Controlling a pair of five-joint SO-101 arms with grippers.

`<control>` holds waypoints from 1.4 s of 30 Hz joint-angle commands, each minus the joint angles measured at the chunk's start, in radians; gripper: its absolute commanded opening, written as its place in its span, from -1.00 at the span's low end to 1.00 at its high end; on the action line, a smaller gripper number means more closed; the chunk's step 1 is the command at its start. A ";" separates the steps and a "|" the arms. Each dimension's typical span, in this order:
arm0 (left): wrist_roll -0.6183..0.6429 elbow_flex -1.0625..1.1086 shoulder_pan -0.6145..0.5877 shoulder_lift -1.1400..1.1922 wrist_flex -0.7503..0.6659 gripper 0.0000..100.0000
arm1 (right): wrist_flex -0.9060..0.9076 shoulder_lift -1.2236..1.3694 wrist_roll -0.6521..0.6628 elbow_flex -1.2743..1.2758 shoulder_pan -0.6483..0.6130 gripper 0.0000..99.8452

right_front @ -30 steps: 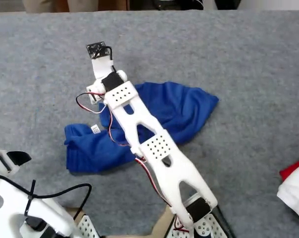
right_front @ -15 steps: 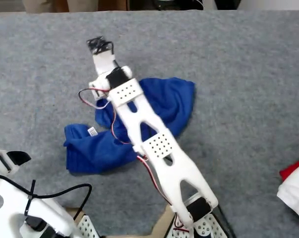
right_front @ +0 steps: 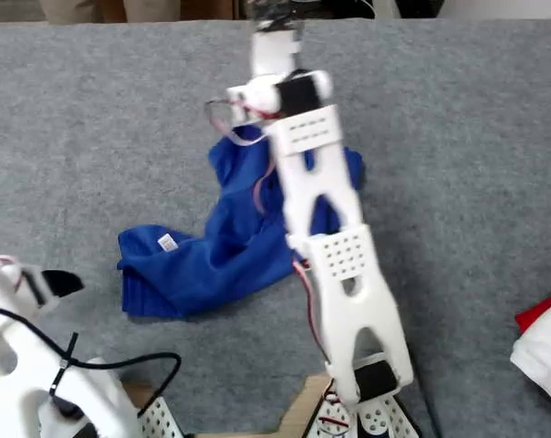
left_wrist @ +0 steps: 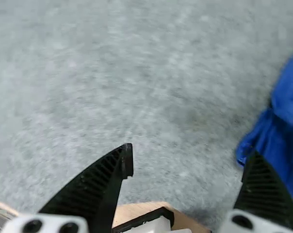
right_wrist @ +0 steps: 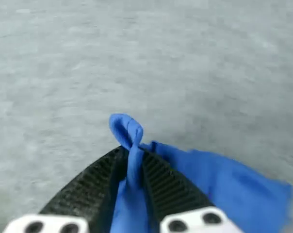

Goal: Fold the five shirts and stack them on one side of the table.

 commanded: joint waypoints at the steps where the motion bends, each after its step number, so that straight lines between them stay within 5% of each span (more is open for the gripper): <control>1: 0.000 0.005 0.107 -0.010 -0.008 -0.28 | 0.054 -0.125 0.009 -0.056 0.117 -0.99; 10: 0.009 0.037 0.397 -0.010 -0.015 -0.28 | 0.083 -0.202 0.095 -0.056 0.407 -0.99; 17: 0.193 0.038 0.589 -0.008 -0.189 -0.28 | 0.083 -0.216 0.130 -0.053 0.553 -0.99; 24: 0.423 0.003 0.795 0.114 -0.434 -0.28 | 0.083 -0.168 0.130 -0.047 0.570 -0.99; 34: 0.672 -0.512 0.832 0.774 -0.462 -0.29 | 0.083 -0.088 0.130 -0.053 0.553 -0.99; 42: 0.700 -0.971 0.829 1.170 -0.253 -0.29 | 0.081 -0.090 0.124 -0.054 0.552 -0.99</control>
